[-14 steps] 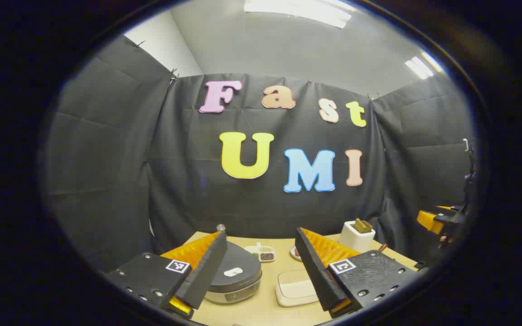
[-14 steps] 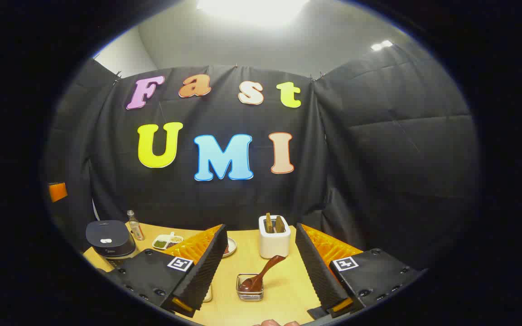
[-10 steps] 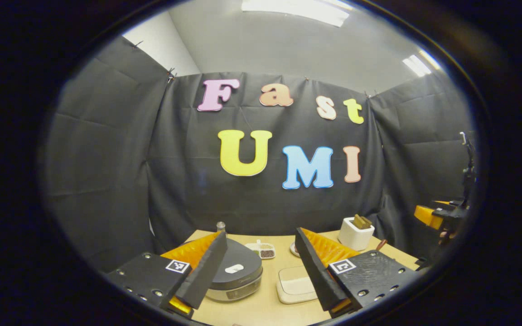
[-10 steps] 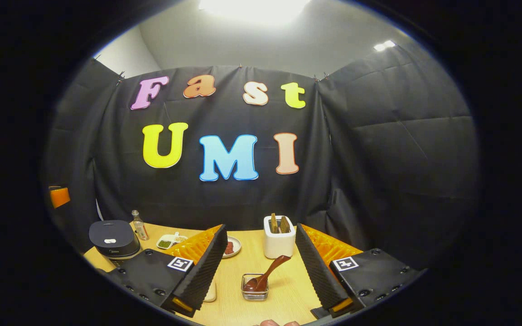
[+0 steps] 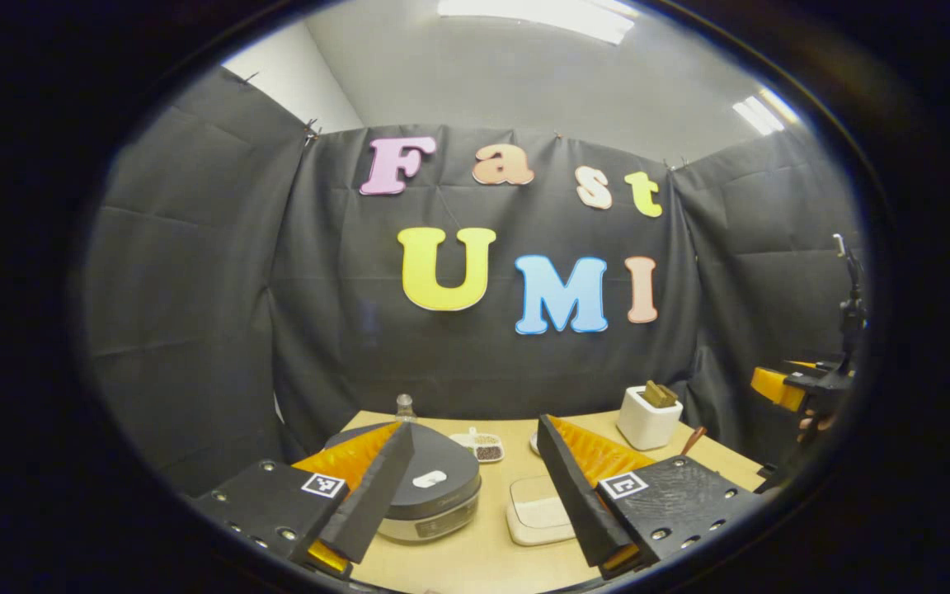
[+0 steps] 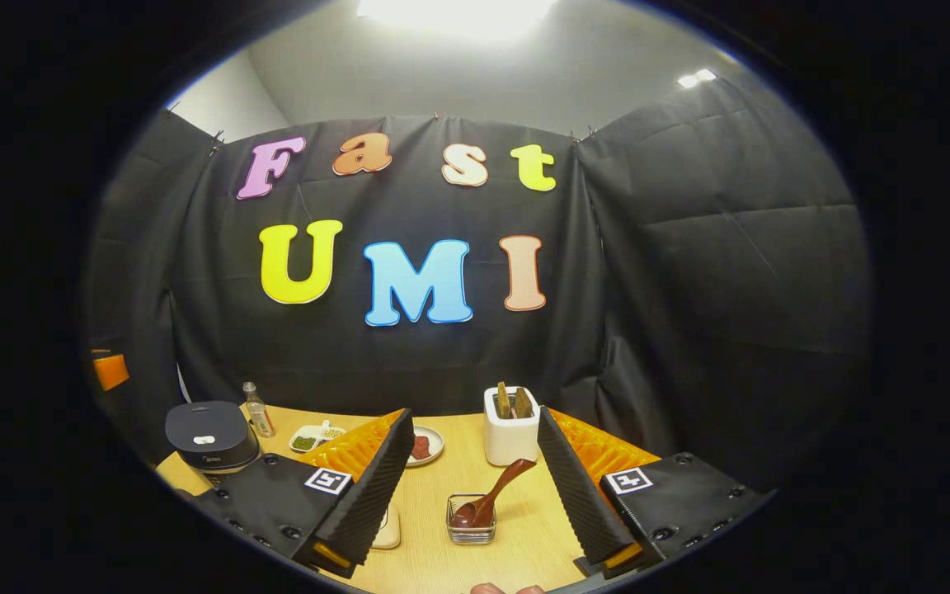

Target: Close the left gripper, press the button to open the rice cooker; take a wooden spoon from the chopstick holder with the right hand, scoop a spoonful of rice and pour it into the rice cooker, then put the wooden spoon back into the chopstick holder.

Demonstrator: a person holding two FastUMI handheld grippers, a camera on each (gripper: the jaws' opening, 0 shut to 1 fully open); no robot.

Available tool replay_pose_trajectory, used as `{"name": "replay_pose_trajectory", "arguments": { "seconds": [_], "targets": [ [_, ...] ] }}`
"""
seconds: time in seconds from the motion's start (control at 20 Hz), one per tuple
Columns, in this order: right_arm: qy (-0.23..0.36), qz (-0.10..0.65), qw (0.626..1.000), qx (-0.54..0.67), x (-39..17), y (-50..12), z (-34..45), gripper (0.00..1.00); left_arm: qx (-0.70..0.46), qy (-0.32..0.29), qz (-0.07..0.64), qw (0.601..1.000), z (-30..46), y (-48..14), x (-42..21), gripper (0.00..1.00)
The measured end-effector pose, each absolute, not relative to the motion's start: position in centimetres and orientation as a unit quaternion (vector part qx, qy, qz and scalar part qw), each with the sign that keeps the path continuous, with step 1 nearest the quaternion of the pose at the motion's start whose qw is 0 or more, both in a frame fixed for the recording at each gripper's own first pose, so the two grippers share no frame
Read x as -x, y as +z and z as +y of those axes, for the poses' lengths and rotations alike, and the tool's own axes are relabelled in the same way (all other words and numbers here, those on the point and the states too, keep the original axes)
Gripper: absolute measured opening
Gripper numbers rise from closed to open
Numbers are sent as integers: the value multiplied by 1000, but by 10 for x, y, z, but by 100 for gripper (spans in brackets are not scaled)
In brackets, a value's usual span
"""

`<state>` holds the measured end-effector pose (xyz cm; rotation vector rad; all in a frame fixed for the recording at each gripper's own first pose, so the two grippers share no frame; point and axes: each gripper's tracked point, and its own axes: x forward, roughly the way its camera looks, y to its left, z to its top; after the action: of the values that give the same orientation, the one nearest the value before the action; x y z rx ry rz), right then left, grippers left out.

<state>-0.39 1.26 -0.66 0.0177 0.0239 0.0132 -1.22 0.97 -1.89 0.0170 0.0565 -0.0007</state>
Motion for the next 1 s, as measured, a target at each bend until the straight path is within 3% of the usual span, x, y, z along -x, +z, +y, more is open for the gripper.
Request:
{"name": "replay_pose_trajectory", "arguments": {
  "seconds": [0.25,0.4,0.65,0.75,0.9,0.95,1.0],
  "targets": [
    [8,14,1000,-6,4,-8,16,96,-14,-4,38,999,12,-25,17,98],
    [12,13,1000,-9,2,-7,20,96,-13,-3,36,999,15,-24,15,94],
    [17,14,1000,-5,-5,-6,21,96,2,7,42,999,21,-20,9,98],
    [19,18,1000,-4,-10,-7,20,96,7,11,51,999,23,-21,4,94],
    [32,24,999,-1,-24,-8,18,93,18,32,63,997,30,-19,-1,65],
    [42,24,999,-4,-29,-7,20,96,22,32,67,997,26,-19,-3,65],
    [53,24,998,-7,-34,-6,22,96,20,56,66,996,32,-17,-2,50]
  ]
}}
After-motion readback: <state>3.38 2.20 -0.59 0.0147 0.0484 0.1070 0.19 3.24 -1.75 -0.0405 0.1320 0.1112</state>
